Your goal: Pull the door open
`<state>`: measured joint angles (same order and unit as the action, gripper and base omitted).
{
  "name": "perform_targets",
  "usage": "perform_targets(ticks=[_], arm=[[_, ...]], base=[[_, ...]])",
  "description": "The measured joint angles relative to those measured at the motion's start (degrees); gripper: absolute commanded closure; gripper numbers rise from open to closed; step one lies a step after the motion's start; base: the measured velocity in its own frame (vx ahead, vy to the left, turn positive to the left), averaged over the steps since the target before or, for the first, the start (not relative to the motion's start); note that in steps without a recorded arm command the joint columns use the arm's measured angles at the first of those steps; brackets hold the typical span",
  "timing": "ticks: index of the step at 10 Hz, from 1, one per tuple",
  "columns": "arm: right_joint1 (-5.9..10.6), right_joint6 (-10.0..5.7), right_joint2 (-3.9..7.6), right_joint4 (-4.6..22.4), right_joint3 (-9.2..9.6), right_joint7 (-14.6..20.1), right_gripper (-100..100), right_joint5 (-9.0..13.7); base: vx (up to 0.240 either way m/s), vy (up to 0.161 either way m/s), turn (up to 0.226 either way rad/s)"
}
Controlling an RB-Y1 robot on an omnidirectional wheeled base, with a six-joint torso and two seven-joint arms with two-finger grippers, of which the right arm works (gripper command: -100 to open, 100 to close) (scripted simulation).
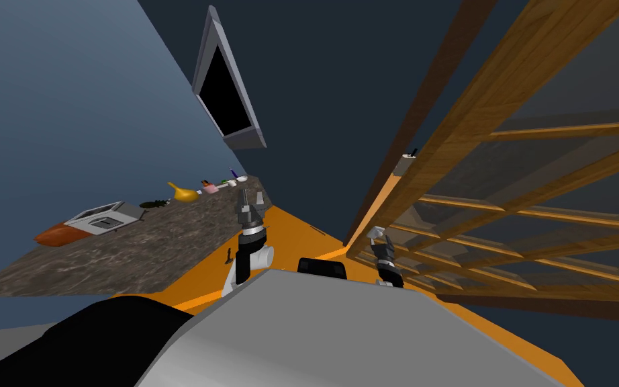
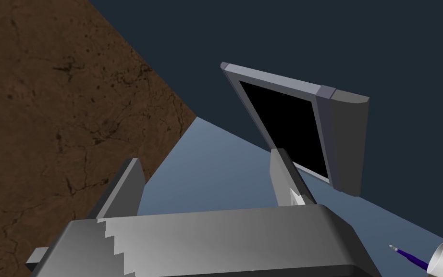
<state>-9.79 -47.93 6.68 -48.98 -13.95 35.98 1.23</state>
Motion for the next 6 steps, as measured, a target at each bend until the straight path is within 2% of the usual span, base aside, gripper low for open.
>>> perform_targets(ticks=[6], arm=[[0.65, 0.19, -0.04, 0.08, 1.72, 8.39, -100, 3.44]], base=[[-0.052, -0.012, 0.031]])
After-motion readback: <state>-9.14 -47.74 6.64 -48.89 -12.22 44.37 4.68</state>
